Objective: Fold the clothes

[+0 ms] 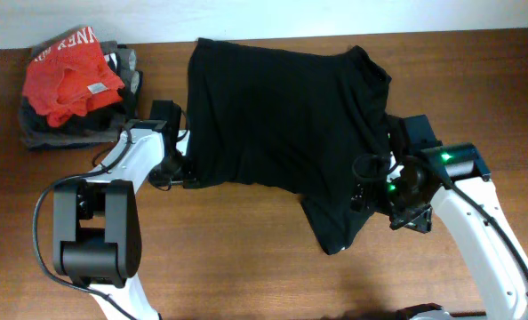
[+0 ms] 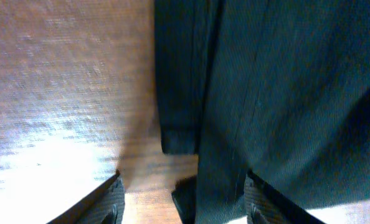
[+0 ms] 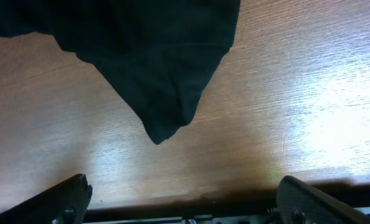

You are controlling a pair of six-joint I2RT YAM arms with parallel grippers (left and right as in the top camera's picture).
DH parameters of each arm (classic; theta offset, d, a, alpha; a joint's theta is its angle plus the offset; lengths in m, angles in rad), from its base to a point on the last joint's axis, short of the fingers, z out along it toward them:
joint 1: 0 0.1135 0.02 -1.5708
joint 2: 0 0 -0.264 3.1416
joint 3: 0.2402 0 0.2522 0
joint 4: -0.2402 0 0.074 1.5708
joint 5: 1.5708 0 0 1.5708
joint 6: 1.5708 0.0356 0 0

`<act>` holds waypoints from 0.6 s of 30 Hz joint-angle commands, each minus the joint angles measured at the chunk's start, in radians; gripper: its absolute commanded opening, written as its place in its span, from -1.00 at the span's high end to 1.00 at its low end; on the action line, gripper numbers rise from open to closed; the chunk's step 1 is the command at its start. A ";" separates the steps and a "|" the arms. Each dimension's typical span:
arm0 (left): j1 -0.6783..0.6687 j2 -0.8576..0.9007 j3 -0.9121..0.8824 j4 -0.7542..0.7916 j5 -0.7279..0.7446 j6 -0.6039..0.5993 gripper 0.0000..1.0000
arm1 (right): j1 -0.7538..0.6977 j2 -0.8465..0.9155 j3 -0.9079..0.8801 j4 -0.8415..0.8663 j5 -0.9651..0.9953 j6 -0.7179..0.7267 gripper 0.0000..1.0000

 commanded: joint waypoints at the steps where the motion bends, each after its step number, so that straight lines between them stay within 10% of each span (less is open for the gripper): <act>1: -0.001 -0.001 -0.037 0.051 0.008 0.001 -0.18 | 0.010 -0.011 -0.005 0.005 0.010 0.013 -0.99; 8: -0.001 -0.001 -0.057 0.057 0.007 -0.024 0.95 | 0.010 -0.011 -0.005 -0.008 0.010 0.013 -0.99; 18: 0.109 -0.146 0.066 -0.129 -0.029 -0.058 0.99 | 0.042 -0.011 -0.029 -0.032 0.009 0.013 -0.98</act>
